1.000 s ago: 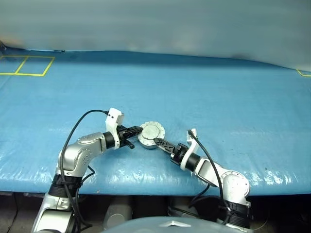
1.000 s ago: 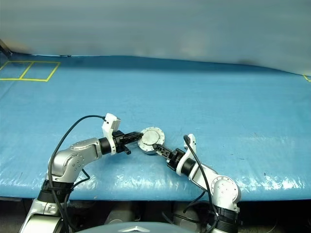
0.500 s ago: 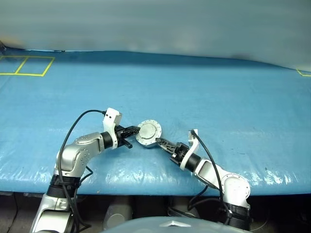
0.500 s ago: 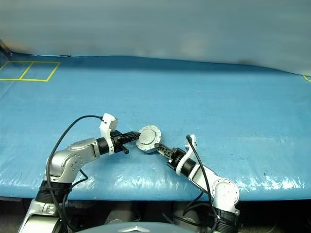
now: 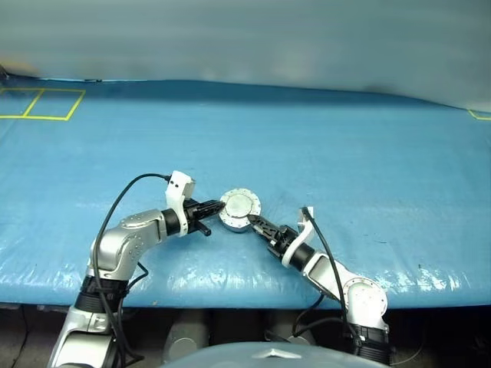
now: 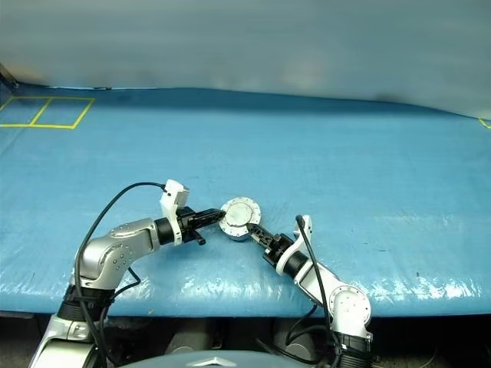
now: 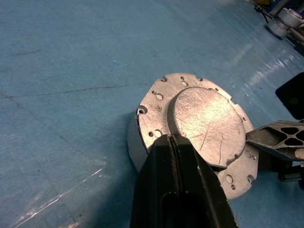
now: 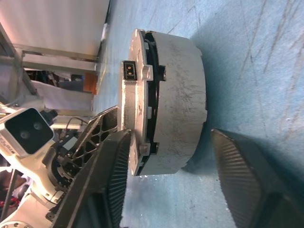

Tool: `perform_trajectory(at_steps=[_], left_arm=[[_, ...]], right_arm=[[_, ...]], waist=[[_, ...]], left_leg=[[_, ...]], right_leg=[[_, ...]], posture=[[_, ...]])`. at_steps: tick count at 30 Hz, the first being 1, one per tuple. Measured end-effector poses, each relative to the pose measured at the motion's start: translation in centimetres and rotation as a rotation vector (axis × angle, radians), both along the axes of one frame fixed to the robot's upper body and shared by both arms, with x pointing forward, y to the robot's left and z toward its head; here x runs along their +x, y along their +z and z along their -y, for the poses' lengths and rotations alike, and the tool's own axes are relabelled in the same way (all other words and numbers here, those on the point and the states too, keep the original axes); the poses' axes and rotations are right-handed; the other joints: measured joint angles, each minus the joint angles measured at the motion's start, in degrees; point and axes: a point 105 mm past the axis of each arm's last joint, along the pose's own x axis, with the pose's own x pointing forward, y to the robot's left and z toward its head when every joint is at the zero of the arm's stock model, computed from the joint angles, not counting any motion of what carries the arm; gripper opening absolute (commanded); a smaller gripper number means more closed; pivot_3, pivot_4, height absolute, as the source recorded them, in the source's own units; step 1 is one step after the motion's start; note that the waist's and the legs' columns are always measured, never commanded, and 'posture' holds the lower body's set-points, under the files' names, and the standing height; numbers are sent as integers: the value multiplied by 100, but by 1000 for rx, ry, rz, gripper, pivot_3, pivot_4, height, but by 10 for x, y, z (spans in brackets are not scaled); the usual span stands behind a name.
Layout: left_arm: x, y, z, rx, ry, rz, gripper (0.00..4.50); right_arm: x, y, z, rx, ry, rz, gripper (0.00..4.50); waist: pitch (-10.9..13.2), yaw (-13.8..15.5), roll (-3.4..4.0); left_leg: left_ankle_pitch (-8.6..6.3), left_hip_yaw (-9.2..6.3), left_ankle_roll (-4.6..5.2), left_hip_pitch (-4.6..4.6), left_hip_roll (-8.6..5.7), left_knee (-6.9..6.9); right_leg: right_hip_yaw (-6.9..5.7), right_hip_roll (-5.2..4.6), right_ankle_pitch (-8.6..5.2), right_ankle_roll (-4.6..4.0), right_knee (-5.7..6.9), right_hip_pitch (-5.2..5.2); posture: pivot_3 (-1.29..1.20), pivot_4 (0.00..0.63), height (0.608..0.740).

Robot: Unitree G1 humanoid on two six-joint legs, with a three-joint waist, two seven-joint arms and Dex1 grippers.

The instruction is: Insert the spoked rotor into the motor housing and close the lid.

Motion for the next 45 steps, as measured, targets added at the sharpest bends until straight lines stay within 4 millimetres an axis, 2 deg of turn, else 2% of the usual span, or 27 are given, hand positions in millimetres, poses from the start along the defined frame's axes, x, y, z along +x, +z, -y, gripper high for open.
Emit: perform_trajectory(at_steps=[1, 9, 17, 18, 27, 30, 35, 40, 41, 45], left_arm=[[0, 0, 0, 0, -1, 0, 0], [0, 0, 0, 0, -1, 0, 0], [0, -1, -2, 6, 10, 2, 0], [0, 0, -2, 6, 11, 3, 0], [0, 0, -2, 0, 14, 5, 0], [3, 3, -6, -19, 49, 14, 840], [11, 8, -10, -98, 150, 2, 2558], [12, 36, -36, -342, 379, 12, 4251], [10, 37, -39, -378, 405, 2, 4492], [-15, 24, -55, -675, 564, -121, 4500]], right_arm=[[0, 1, -1, 8, 1, 3, 3770], [3, 3, -2, 41, -18, -5, 3770], [4, 6, -2, 86, -25, -17, 1293], [3, 7, -3, 90, -25, -17, 1178], [3, 7, -3, 91, -21, -24, 1179], [2, 7, -3, 91, -20, -24, 1179], [1, 7, -6, 94, -10, -27, 1179], [2, 9, -2, 128, -43, -37, 1178], [3, 9, 0, 134, -52, -39, 1178], [17, 18, 18, 176, -156, -32, 1178]], waist=[[-1, 0, -1], [-2, 0, -1], [-2, 12, 0], [-2, 12, 0], [-3, 6, 1], [-3, 6, 1], [-2, -18, 1], [-1, -34, 2], [-1, -30, 1], [8, -23, -1]], left_leg=[[0, -1, 0, -1, 0, 0], [0, 0, 0, 0, 0, 3], [1, -1, 1, -31, 0, 8], [1, -1, 1, -32, 0, 9], [1, 0, 1, -32, 0, 13], [1, 1, 2, -33, 1, 14], [1, 1, 2, -44, 1, 17], [-1, -2, 5, -55, 3, 16], [-2, -2, 6, -56, 2, 17], [-5, 2, 12, -67, -3, 30]], right_leg=[[-1, 0, 0, 0, 0, 0], [-1, 10, 0, 2, 0, 1], [-2, 32, 3, 5, 5, -1], [-1, 33, 3, 6, 5, -3], [-1, 36, 5, 9, 5, -2], [0, 37, 6, 11, 6, -2], [0, 39, 20, 35, 7, -12], [-2, 34, 27, 47, 6, -19], [-3, 34, 28, 48, 6, -18], [0, 29, 34, 59, 0, -20]], posture=[[0, 150, 740], [0, 150, 740], [0, 150, 740], [0, 150, 740], [0, 150, 740], [0, 150, 740], [0, 150, 740], [0, 150, 740], [0, 150, 740], [0, 150, 740]])
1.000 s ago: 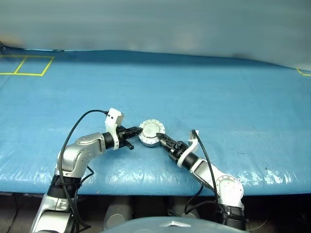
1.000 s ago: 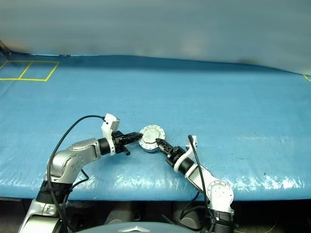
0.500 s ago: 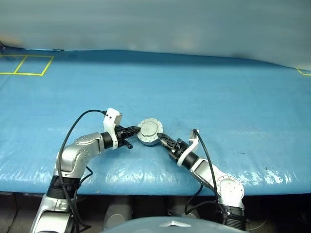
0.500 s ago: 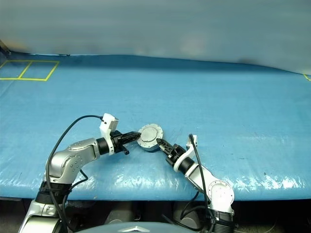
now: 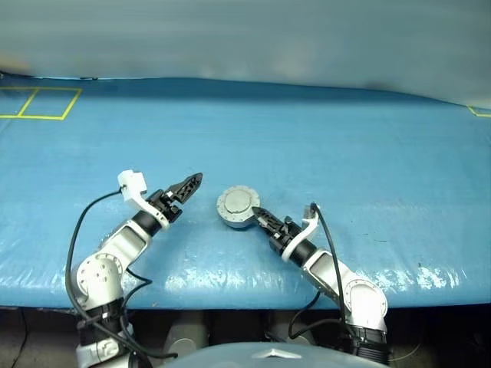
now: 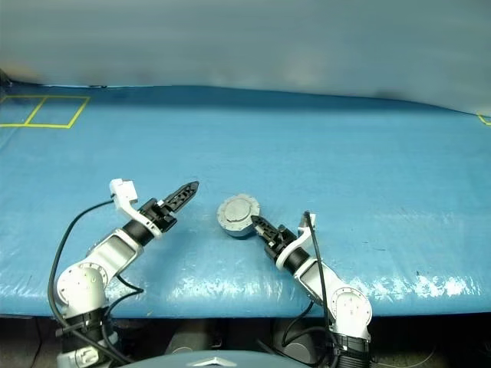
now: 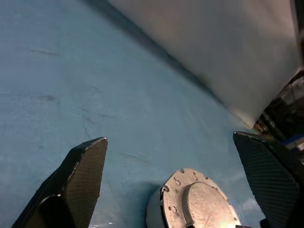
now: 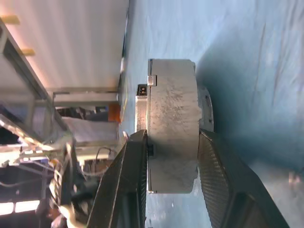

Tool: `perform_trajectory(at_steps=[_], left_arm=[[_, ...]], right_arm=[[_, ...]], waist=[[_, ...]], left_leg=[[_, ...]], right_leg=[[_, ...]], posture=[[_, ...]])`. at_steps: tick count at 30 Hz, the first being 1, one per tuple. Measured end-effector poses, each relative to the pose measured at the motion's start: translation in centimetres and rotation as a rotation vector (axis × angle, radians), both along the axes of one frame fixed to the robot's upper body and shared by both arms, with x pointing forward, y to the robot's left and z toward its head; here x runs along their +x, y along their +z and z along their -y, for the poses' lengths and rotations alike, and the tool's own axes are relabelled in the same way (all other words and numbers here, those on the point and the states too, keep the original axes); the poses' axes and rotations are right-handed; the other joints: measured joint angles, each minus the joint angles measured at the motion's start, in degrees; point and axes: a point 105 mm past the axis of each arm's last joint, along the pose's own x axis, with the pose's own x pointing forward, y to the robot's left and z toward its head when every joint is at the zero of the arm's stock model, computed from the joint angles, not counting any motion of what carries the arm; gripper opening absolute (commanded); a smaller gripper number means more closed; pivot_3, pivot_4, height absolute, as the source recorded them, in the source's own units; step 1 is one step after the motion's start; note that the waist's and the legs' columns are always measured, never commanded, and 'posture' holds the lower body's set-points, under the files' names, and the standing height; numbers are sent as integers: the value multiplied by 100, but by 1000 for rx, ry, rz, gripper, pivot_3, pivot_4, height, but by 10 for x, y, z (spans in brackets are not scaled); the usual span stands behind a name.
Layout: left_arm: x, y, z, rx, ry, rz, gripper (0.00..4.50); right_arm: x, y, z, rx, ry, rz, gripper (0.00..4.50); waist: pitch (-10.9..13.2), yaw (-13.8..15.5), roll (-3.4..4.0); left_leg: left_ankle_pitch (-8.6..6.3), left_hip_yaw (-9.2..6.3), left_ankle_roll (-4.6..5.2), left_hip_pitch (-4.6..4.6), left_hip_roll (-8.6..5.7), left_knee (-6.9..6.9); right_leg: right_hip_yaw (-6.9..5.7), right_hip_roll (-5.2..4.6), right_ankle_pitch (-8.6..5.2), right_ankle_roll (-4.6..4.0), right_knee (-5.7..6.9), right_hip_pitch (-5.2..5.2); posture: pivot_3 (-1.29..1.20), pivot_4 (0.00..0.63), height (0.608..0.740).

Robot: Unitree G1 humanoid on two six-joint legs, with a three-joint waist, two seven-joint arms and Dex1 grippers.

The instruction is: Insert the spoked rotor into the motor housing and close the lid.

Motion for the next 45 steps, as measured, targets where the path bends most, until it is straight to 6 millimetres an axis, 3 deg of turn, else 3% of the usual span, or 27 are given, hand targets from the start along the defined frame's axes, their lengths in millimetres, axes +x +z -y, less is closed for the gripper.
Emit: perform_trajectory(at_steps=[5, 13, 20, 26, 45], left_arm=[[-17, -1, -2, -256, 85, -22, 4500], [-27, -1, 17, -375, 32, -48, 4500], [-24, 5, 41, -453, -44, -39, 4500], [-20, 5, 48, -499, -55, -44, 4500], [-16, 1, 51, -593, -51, -55, 4500]], right_arm=[[15, 23, 2, 52, -27, 63, 1178], [18, 42, -21, 85, 55, 109, 1178], [14, 55, -37, 118, 118, 131, 1178], [8, 65, -47, 126, 157, 158, 1178], [-6, 60, -54, 133, 192, 129, 1178]], waist=[[4, 18, -3], [4, 21, -3], [4, 14, -2], [4, 12, -3], [4, -5, -3]], left_leg=[[2, 1, 1, -1, 3, 14], [3, 3, 1, -1, -2, 15], [3, 3, 2, 0, -2, 15], [3, 3, 2, 0, -2, 15], [4, 3, 3, 1, -1, 17]], right_leg=[[1, 8, -13, -27, 3, 5], [5, 12, -11, -32, 4, 4], [6, 14, -11, -33, 5, 5], [6, 15, -11, -33, 5, 5], [8, 17, -11, -33, 5, 7]], posture=[[0, 150, 740], [0, 150, 740], [0, 150, 740], [0, 150, 740], [0, 150, 740]])
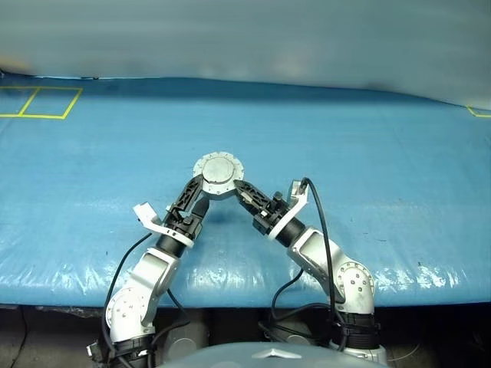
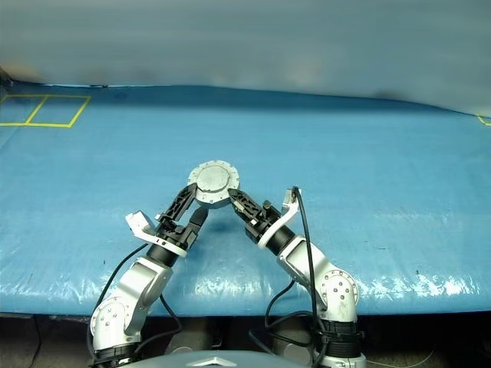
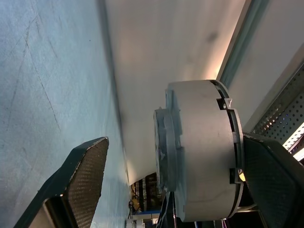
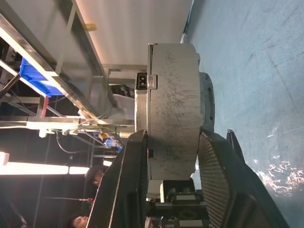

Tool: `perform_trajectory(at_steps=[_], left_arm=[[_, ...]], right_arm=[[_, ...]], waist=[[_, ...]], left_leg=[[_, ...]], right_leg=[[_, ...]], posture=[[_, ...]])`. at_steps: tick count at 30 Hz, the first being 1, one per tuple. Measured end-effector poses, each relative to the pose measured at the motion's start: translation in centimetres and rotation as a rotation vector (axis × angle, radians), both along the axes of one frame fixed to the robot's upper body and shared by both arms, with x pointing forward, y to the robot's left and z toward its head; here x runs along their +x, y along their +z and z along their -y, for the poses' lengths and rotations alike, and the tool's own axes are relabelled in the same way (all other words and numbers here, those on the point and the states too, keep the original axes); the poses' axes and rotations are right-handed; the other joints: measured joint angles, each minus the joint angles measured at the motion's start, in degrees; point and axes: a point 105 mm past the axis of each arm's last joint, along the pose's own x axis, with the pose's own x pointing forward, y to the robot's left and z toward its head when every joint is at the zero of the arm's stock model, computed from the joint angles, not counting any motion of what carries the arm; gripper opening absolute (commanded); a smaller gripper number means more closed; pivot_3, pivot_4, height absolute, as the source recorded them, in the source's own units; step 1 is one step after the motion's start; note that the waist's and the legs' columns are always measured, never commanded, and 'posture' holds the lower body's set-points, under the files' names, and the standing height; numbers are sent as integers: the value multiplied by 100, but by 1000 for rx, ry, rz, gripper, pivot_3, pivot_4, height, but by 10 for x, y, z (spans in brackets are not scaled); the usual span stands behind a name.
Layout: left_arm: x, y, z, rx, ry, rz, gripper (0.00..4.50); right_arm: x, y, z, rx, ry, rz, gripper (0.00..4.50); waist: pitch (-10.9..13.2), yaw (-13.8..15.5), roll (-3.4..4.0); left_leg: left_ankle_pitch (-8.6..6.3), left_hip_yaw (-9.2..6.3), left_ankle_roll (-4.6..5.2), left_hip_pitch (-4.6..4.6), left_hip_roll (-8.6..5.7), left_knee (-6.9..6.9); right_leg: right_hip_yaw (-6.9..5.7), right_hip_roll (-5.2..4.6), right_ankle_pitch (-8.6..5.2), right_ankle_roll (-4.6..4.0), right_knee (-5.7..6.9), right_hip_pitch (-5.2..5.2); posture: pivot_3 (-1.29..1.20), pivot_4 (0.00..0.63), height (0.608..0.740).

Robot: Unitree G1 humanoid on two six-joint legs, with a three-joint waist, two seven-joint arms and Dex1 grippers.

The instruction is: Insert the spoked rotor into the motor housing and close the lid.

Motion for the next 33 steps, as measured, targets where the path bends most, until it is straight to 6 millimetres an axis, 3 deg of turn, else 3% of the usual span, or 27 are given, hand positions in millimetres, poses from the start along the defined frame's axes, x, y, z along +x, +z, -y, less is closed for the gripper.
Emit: perform_trajectory(at_steps=[9, 20, 30, 33], left_arm=[[-11, -5, 3, -7, -13, -24, 4500], [-12, 7, 2, -45, -12, 70, 4500], [6, 13, 13, -20, -45, 42, 4500], [9, 11, 16, -4, -54, 14, 3889]], right_arm=[[0, -3, -1, -12, 3, -13, 1178], [-4, -7, -6, -42, 40, -11, 1178], [-10, -9, -11, -67, 86, -2, 1178], [-10, -10, -11, -71, 90, -4, 1178]], waist=[[0, -10, 0], [0, -13, 0], [-1, -6, -1], [-1, -8, -1]], left_leg=[[0, 1, 0, 0, 0, 1], [0, 1, 0, 0, 0, 2], [0, -1, 1, 0, -1, 7], [0, -1, 1, 0, -1, 7]], right_leg=[[2, 0, 0, -1, 0, -1], [2, 1, 0, -1, 0, 0], [3, 4, 2, 2, 1, 4], [5, 5, 3, 4, 2, 4]], posture=[[0, 150, 740], [0, 150, 740], [0, 150, 740], [0, 150, 740]])
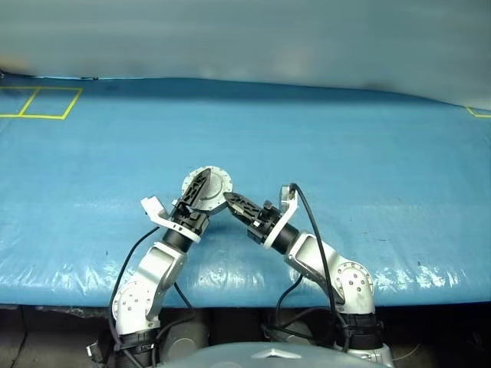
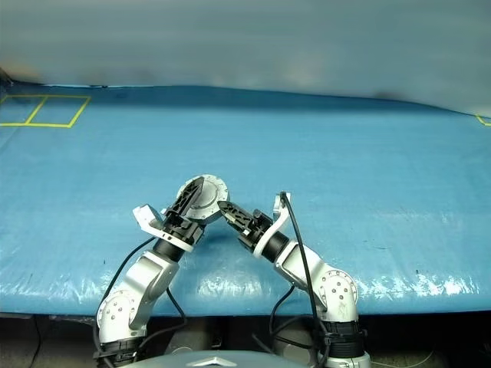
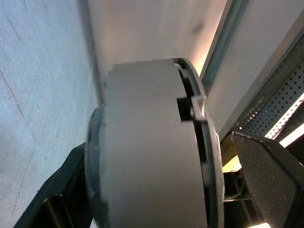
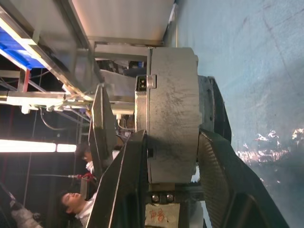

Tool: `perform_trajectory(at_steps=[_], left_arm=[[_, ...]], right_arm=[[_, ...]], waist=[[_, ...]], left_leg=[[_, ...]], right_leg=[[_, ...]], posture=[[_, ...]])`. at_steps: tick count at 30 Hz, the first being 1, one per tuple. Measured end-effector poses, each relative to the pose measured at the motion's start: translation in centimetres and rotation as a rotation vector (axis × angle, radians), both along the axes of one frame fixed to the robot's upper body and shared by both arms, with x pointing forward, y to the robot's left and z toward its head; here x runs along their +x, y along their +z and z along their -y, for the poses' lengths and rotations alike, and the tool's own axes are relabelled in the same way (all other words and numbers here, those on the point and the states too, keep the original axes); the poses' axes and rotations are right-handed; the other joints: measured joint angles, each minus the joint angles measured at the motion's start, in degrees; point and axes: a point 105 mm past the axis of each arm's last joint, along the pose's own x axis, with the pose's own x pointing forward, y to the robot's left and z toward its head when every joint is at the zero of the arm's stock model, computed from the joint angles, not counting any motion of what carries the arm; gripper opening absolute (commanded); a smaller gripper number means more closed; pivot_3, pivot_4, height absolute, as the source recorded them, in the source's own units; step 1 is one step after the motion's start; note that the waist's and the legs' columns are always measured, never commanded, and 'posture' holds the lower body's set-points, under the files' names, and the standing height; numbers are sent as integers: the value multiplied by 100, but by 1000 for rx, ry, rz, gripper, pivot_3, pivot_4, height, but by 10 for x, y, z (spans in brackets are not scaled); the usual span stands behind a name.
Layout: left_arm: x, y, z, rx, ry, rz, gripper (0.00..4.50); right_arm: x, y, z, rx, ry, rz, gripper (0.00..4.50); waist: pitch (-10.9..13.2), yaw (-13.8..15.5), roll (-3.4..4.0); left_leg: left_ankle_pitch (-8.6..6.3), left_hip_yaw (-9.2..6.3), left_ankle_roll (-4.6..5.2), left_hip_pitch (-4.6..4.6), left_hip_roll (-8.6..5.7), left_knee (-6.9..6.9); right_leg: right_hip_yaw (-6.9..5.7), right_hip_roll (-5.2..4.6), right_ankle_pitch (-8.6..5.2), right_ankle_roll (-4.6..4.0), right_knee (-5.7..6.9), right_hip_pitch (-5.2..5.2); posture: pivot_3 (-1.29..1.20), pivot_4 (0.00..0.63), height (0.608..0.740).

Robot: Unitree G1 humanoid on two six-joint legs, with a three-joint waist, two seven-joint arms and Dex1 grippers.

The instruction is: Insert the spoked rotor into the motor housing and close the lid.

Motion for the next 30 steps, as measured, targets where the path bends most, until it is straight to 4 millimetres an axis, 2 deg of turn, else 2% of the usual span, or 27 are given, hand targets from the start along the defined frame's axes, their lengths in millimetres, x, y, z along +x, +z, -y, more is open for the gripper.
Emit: perform_trajectory(at_steps=[4, 8, 11, 14, 18, 23, 27, 30], left_arm=[[1, -5, 0, 9, 3, -30, 2579], [0, -8, -2, 12, 12, -47, 2517], [-2, -13, -5, 24, 29, -77, 2517], [-3, -22, -9, 50, 53, -121, 2517], [2, -22, -20, 82, 102, -125, 2517], [22, -16, -40, 166, 152, -107, 2517], [42, -19, -59, 245, 177, -123, 2517], [66, -21, -75, 318, 191, -146, 2517]], right_arm=[[0, 0, 0, -12, -4, 19, 1178], [1, -2, 0, -38, -14, 37, 1178], [5, -7, 3, -97, -41, 57, 2188], [16, -12, 19, -189, -124, 91, 3196], [23, -16, 32, -456, -148, 262, 4471], [19, -8, 29, -721, -137, 564, 4500], [15, -16, 31, -884, -129, 711, 4500], [11, -25, 34, -1003, -134, 791, 4500]], waist=[[0, 0, 0], [0, 1, 0], [0, 1, 1], [0, 16, 0], [0, 44, 0], [-2, 68, -2], [-2, 81, -2], [-1, 114, -4]], left_leg=[[0, -1, 0, 0, 1, 0], [0, 0, 0, 0, 0, 2], [0, 1, 0, 1, 0, 3], [0, 0, 0, -2, -1, 8], [1, 3, 0, 0, -2, 12], [6, 0, -9, 2, -12, 13], [10, 0, -16, 4, -13, 14], [13, 4, -21, -1, -12, 23]], right_leg=[[0, 2, 0, 0, 0, 0], [1, 2, 0, 0, 0, 1], [3, 2, 0, 0, 0, 2], [3, 2, 1, 1, 0, 2], [4, 5, 1, 1, 1, 2], [5, 28, 5, -2, 2, 4], [8, 32, 9, 2, 5, 5], [7, 41, 26, 16, 4, 4]], posture=[[0, 150, 740], [0, 150, 740], [0, 150, 740], [0, 150, 740], [0, 150, 740], [0, 150, 740], [0, 150, 740], [0, 150, 740]])
